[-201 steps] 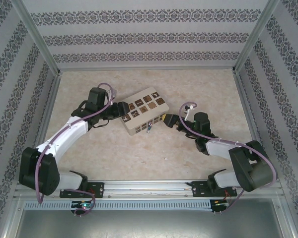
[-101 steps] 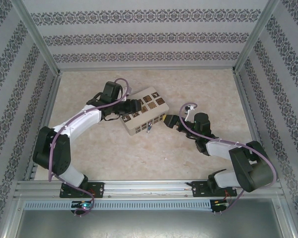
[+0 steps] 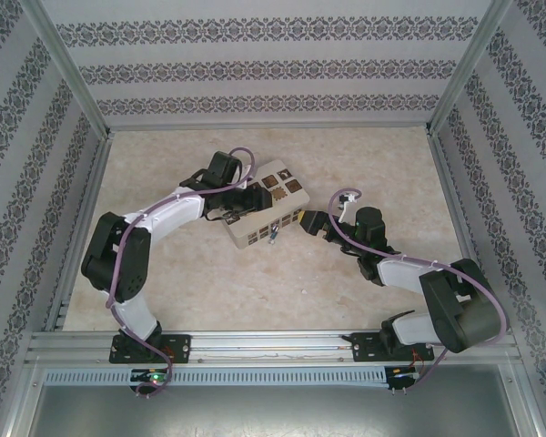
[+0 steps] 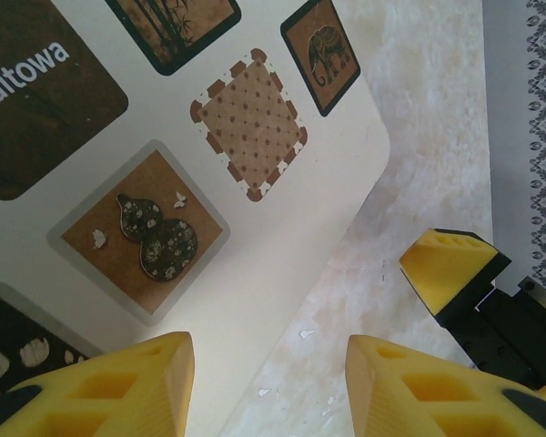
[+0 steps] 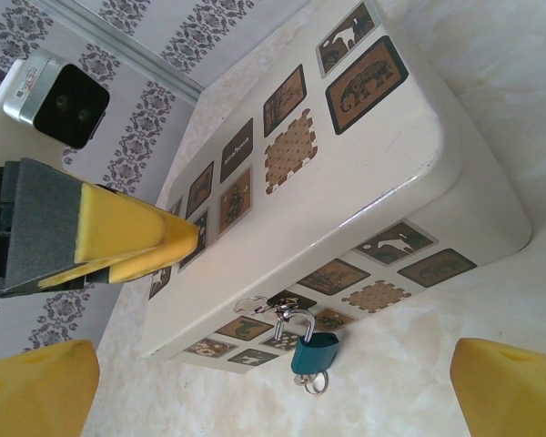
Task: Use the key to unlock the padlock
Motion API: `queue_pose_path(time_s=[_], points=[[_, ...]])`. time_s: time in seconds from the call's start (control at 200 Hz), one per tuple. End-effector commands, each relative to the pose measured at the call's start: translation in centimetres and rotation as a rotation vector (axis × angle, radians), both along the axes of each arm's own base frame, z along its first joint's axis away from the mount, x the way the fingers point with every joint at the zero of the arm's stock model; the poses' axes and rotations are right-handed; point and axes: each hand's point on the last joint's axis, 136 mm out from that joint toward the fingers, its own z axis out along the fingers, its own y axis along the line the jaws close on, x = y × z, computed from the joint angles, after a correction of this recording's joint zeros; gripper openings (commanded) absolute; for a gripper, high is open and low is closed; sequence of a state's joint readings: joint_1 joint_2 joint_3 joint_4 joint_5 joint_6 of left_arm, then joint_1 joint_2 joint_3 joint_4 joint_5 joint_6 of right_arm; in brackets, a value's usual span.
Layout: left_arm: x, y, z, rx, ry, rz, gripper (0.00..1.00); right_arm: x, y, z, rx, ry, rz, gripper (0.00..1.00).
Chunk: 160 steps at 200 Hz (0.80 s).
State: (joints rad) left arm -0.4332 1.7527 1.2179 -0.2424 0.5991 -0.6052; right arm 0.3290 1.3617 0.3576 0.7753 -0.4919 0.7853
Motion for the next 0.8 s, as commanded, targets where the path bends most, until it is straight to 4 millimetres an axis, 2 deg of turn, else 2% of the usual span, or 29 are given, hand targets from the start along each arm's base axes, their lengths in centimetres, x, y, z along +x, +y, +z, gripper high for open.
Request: queue_pose_path(time_s=[0.0, 0.395, 0.794], points=[[0.4, -1.1, 0.5, -0.013, -0.032, -0.032, 0.47, -0.2, 0.2, -0.1, 0.002, -0.004, 0.02, 0.98], [-0.3, -0.5, -1.9, 0.07, 0.019, -0.035, 0.47, -0.3, 0.9, -0.6, 0.006, 0.032, 0.063, 0.98], [-1.1, 0.0, -3.2, 0.101, 0.052, -0.026, 0.46, -0.3, 1.9, -0.6, 0.008, 0.03, 0.102, 0.98]])
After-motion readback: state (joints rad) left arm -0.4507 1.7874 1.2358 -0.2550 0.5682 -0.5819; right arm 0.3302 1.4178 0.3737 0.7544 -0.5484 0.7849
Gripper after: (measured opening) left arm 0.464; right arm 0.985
